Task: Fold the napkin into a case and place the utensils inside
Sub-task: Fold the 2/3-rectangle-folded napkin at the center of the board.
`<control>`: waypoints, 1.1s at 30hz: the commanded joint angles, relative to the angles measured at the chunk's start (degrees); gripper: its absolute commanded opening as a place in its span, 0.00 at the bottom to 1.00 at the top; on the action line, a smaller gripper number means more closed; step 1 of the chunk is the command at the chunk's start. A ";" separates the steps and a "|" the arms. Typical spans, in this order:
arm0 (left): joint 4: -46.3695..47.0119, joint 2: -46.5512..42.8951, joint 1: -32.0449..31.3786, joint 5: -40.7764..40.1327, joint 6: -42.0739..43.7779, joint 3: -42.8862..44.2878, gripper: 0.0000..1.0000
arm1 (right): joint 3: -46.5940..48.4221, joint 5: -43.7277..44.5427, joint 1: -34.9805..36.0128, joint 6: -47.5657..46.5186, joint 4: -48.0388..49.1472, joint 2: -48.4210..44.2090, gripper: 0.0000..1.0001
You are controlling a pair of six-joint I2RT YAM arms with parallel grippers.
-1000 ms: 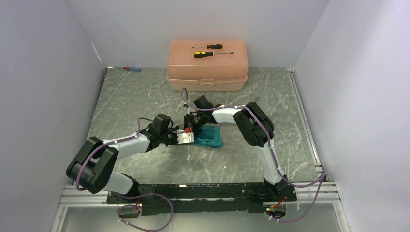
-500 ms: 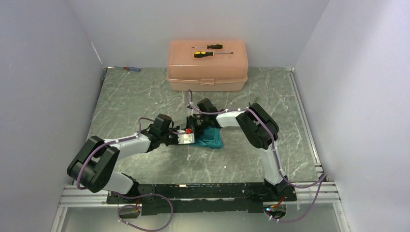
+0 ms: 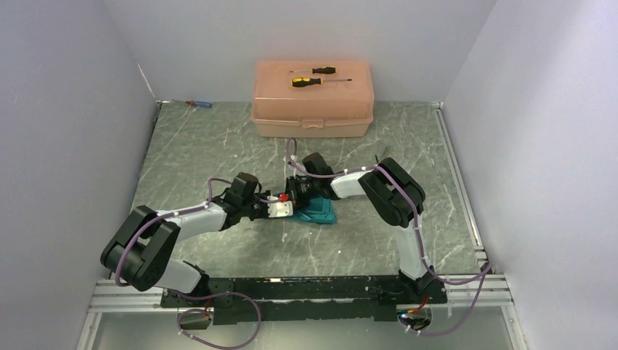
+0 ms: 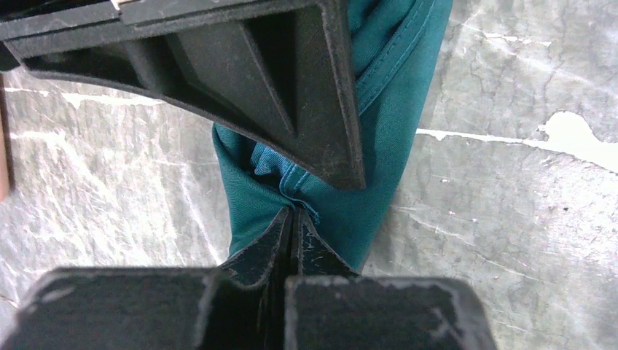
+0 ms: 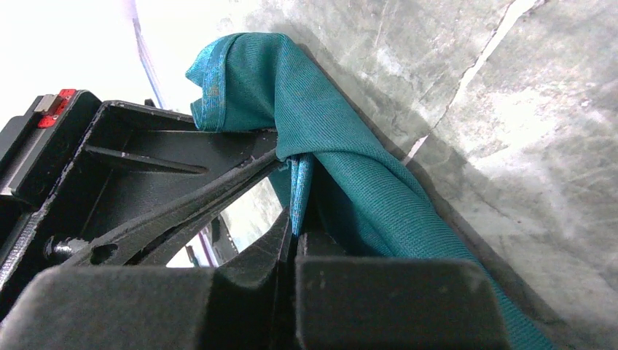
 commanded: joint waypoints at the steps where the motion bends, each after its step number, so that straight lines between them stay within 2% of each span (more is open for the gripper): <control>1: -3.84 -0.61 -0.20 -1.61 -5.76 1.56 0.03 | 0.14 2.02 -0.20 0.93 1.66 -1.79 0.00; 6: -4.10 0.47 4.29 -1.79 -18.96 8.08 0.03 | 3.51 3.50 -0.20 -1.94 -4.18 -2.46 0.00; 8: -6.83 0.26 6.10 0.58 -21.10 9.50 0.03 | 5.08 3.82 -0.21 -2.68 -6.78 -1.94 0.00; 11: -8.90 -0.31 6.24 2.34 -21.05 9.44 0.03 | 6.62 3.14 -0.21 -2.93 -8.77 -0.75 0.00; 22: -7.16 -0.54 6.23 5.28 -22.41 10.24 0.03 | 12.60 3.71 0.09 -6.20 -18.81 1.88 0.00; 33: -5.80 -1.48 6.24 5.21 -20.67 10.43 0.03 | 17.54 5.12 1.15 -10.98 -28.87 6.17 0.00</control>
